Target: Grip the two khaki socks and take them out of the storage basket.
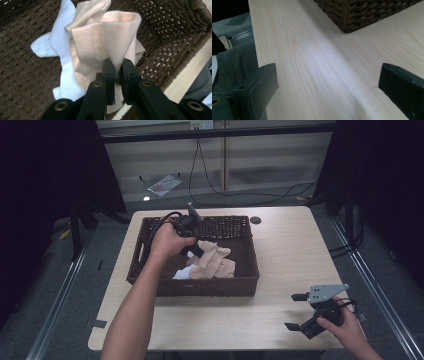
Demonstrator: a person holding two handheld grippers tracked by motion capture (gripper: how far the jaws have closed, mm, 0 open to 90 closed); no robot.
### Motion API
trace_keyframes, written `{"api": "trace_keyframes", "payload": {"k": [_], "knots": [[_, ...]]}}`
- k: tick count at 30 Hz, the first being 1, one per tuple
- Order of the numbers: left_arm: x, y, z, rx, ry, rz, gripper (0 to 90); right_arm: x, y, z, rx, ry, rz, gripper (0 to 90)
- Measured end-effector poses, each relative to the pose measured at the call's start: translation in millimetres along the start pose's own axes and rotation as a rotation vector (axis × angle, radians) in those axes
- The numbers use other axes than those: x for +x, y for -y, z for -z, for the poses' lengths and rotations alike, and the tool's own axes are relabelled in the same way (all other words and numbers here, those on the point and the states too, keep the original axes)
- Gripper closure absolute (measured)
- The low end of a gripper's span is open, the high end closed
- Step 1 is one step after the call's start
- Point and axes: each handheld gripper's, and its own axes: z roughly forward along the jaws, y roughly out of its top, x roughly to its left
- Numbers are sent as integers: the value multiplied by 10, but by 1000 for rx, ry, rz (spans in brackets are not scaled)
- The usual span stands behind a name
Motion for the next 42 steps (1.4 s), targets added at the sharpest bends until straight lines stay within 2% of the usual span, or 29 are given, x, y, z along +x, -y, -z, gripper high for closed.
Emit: {"api": "trace_keyframes", "payload": {"k": [11,18,21,34,40,42], "knots": [[-124,29,205,15,24,-19,829,2,1,-7,4,0,0,23],[-258,27,317,21,41,-57,828,2,1,-9,3,0,-1,23],[-336,28,364,21,52,-85,828,2,2,-9,5,-1,-1,23],[-573,145,337,16,103,-186,824,2,1,-12,4,-6,-3,23],[-666,197,310,36,106,-226,822,-1,3,-17,3,-9,0,23],[-680,216,285,28,103,-235,822,2,2,-17,7,-4,0,23]]}}
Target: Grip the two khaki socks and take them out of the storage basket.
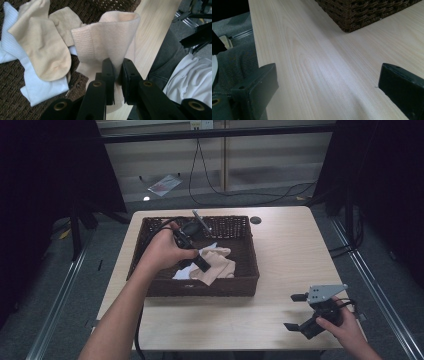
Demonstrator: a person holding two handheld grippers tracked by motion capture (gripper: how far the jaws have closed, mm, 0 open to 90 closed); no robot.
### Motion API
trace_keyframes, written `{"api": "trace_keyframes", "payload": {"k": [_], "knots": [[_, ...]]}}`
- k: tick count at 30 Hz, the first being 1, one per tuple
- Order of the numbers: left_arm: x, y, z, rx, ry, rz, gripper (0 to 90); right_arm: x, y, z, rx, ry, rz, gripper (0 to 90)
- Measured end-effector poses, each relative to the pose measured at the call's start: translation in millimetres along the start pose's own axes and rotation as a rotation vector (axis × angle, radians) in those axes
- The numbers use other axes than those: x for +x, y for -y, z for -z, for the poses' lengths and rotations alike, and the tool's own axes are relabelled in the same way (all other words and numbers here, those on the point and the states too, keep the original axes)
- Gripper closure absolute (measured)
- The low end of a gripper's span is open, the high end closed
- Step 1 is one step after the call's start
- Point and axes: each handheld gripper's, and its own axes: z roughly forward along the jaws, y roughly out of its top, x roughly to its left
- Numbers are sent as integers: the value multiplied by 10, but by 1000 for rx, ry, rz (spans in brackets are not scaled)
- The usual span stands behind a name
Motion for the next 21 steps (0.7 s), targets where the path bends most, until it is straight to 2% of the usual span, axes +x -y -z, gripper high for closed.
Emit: {"api": "trace_keyframes", "payload": {"k": [1,3,10,13,14,18,21], "knots": [[-9,2,-2,10,-2,-2,822,0,1,-1,-1,-2,-1,23],[-19,13,-21,0,2,-2,822,-1,1,-2,-1,-2,0,23],[-148,35,-144,10,18,-54,819,0,0,1,-1,0,0,23],[-186,41,-188,12,27,-51,819,1,0,1,0,0,0,23],[-191,37,-196,26,30,-65,819,0,0,2,-5,-5,-4,23],[-246,45,-284,27,41,-89,819,3,0,4,-2,3,-3,23],[-259,48,-311,28,36,-88,818,2,0,4,-3,0,-4,23]]}}
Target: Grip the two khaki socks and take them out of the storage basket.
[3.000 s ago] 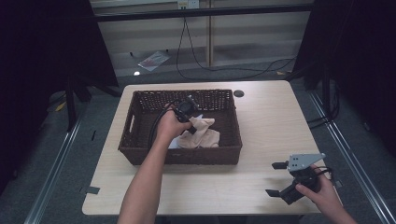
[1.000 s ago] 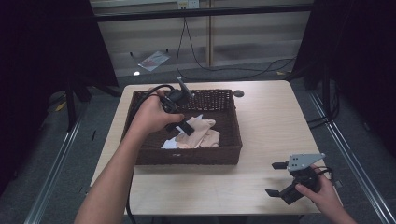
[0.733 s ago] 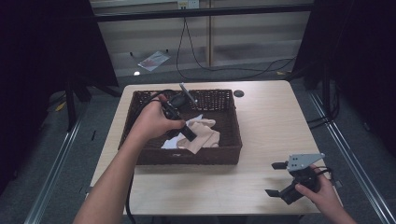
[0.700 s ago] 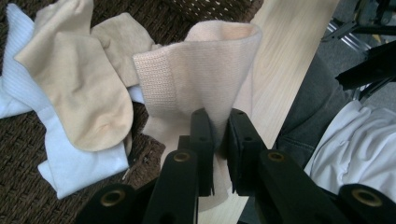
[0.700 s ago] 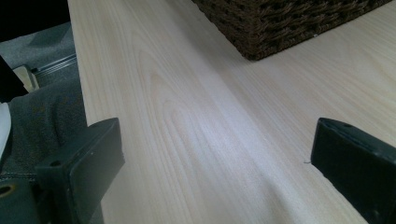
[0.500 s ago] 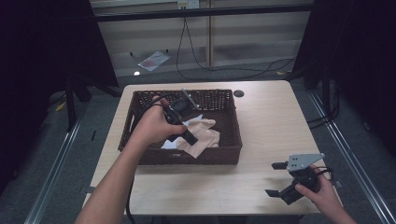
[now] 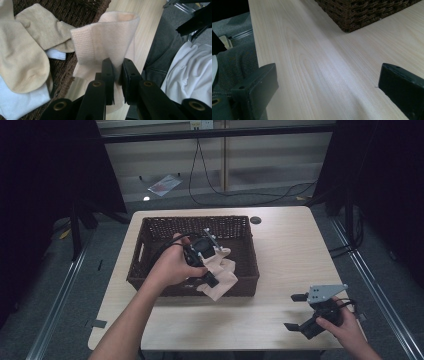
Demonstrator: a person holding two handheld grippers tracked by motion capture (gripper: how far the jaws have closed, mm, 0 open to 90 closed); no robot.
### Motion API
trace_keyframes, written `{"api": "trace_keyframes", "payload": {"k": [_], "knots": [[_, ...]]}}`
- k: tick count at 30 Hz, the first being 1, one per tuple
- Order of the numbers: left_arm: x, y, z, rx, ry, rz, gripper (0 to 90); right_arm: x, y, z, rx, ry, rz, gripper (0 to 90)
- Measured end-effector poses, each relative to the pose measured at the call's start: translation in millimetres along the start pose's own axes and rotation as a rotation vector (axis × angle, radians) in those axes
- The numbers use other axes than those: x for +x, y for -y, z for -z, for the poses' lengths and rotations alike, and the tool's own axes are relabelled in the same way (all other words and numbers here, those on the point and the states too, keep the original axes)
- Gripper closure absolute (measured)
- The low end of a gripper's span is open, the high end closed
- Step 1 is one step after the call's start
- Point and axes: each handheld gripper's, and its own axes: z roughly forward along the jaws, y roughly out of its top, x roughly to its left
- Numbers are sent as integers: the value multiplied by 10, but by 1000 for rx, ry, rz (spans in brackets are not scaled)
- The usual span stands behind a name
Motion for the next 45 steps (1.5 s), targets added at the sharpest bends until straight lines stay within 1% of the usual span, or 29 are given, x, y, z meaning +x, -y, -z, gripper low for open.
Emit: {"api": "trace_keyframes", "payload": {"k": [1,2,4,5,6,7,8,10,14,15,18,20,22,26,28,29,31,32,33,35,36,38,39,40,41,42,43,44,45], "knots": [[-1,-1,-18,1,4,-8,818,0,0,1,1,-2,1,23],[-6,0,-35,-1,-2,-12,818,0,0,1,0,0,0,23],[-9,2,-54,-6,-5,-14,818,0,1,3,1,0,2,23],[-14,8,-102,-3,-2,-10,817,1,0,4,2,3,2,23],[-14,8,-102,-3,-2,-10,818,1,0,4,2,3,2,23],[-21,16,-150,-10,4,-12,817,1,0,4,1,3,2,23],[-21,16,-150,-10,4,-12,818,1,0,4,1,4,2,23],[-25,18,-202,11,6,-28,817,0,1,2,1,0,1,23],[-39,30,-259,15,4,-28,817,2,1,1,3,2,2,23],[-44,31,-274,16,12,-25,817,2,1,1,3,2,2,23],[-46,36,-309,23,19,-40,816,1,1,3,3,0,2,23],[-64,45,-340,16,20,-31,813,2,1,1,3,1,3,23],[-71,49,-373,18,24,-38,806,5,2,-3,3,-2,6,23],[-76,54,-455,31,38,-36,802,3,0,0,3,-5,7,23],[-75,54,-473,32,37,-39,798,3,0,0,3,-5,7,23],[-76,53,-510,36,36,-33,796,3,-1,0,5,-2,8,23],[-66,56,-548,32,37,-33,784,3,-1,1,4,-2,8,23],[-66,56,-548,32,37,-33,771,3,-1,1,4,-2,8,23],[-63,60,-584,37,31,-36,741,4,0,2,4,-3,8,23],[-68,60,-604,43,32,-39,655,3,1,1,3,-6,9,23],[-71,56,-599,40,38,-43,643,3,1,2,4,-3,9,23],[-81,50,-586,34,45,-37,580,5,0,3,3,-4,8,23],[-92,28,-530,23,50,-33,565,4,0,4,3,-3,9,23],[-92,28,-530,23,50,-33,540,4,0,4,3,-3,9,23],[-90,17,-495,12,41,-27,540,3,0,4,3,-2,9,23],[-85,7,-458,9,29,-19,506,5,-2,5,3,-3,5,23],[-58,-15,-384,-4,2,-2,472,4,-2,4,3,-2,8,23],[-35,-26,-347,-5,-8,-9,445,6,-2,4,4,-2,9,23],[-23,-34,-318,-9,-20,5,426,7,-3,5,4,-2,10,23]]}}
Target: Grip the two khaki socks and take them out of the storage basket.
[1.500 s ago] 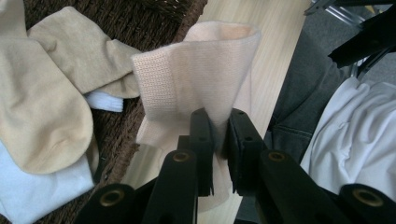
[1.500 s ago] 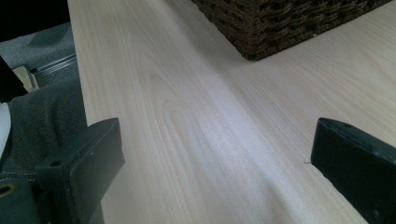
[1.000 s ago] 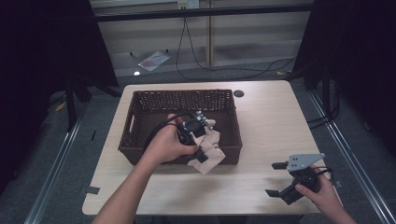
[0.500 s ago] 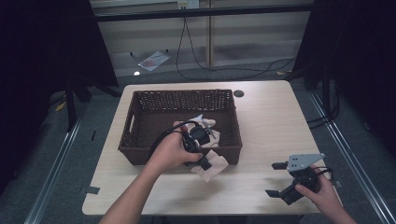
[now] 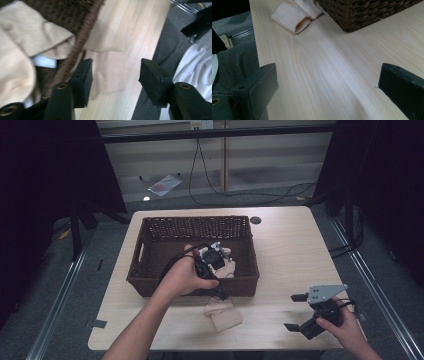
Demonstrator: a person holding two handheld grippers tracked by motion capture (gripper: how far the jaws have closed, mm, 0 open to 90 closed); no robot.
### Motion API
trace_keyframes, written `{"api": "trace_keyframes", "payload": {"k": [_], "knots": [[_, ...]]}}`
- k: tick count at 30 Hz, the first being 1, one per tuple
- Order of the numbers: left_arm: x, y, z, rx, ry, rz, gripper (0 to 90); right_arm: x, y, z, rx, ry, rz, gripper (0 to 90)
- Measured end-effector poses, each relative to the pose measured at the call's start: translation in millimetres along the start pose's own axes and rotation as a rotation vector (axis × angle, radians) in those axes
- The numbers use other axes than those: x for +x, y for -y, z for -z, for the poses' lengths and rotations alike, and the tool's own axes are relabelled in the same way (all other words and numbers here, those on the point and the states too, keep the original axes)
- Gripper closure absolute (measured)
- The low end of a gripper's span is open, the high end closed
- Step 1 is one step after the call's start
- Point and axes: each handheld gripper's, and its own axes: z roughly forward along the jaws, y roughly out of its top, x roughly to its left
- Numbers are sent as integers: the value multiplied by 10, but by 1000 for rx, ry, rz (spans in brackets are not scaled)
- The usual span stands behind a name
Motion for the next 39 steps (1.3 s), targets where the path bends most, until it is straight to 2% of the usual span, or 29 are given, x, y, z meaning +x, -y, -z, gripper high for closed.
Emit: {"api": "trace_keyframes", "payload": {"k": [1,2,3,4,5,7,9,10,12,15,16,19,23,26,28,30,35,39], "knots": [[0,0,0,0,0,0,397,-1,0,1,-1,1,0,23],[36,-17,48,-5,-26,30,364,-2,-1,4,-3,1,-1,23],[36,-17,48,-5,-26,30,341,-2,-1,5,-3,2,-2,23],[95,-35,90,-11,-58,25,320,-3,-2,4,-3,2,-2,23],[95,-35,90,-11,-58,25,292,-3,-2,4,-3,2,-2,23],[191,-52,141,-26,-87,56,259,-1,-2,4,-2,1,-1,23],[224,-52,142,-43,-102,63,218,0,-3,9,-4,1,-3,23],[284,-55,153,-54,-127,84,204,-1,-2,9,-6,0,-3,23],[319,-58,158,-50,-128,84,182,-1,-2,9,-6,-2,-3,23],[410,-55,142,-58,-157,108,167,0,-2,8,0,3,1,23],[469,-53,134,-56,-169,131,165,1,-3,7,-3,3,-2,23],[543,-46,102,-51,-191,146,162,0,-2,8,-5,-3,-3,23],[614,-39,75,-53,-191,155,162,-1,-2,8,-5,-3,-3,23],[705,-24,51,-71,-204,183,162,-1,-2,5,-2,-1,1,23],[752,-15,33,-78,-208,186,161,-1,-2,6,-5,-1,-2,23],[790,-10,27,-70,-215,198,160,-2,-2,5,-3,-2,0,23],[836,-17,-6,-80,-217,204,161,-1,-2,-2,0,-2,1,23],[891,-28,-33,-69,-217,210,165,-1,-2,-1,-1,-2,2,23]]}}
